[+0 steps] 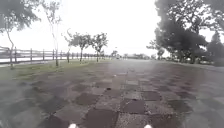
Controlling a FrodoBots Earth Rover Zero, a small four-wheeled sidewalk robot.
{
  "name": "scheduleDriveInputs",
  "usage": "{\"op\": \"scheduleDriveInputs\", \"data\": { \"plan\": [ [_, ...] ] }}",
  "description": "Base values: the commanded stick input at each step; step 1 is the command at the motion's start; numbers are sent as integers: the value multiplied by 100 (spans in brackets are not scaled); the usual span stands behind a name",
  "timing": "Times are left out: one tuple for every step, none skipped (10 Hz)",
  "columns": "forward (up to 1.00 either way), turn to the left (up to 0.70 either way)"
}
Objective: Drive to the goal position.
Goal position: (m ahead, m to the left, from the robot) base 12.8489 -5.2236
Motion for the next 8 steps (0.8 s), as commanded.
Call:
{"op": "scheduleDriveInputs", "data": {
  "plan": [
    [0, -10],
    [0, -41],
    [0, -95],
    [0, -100],
    [0, -100],
    [0, -100],
    [0, -100],
    [0, -100]
  ]
}}
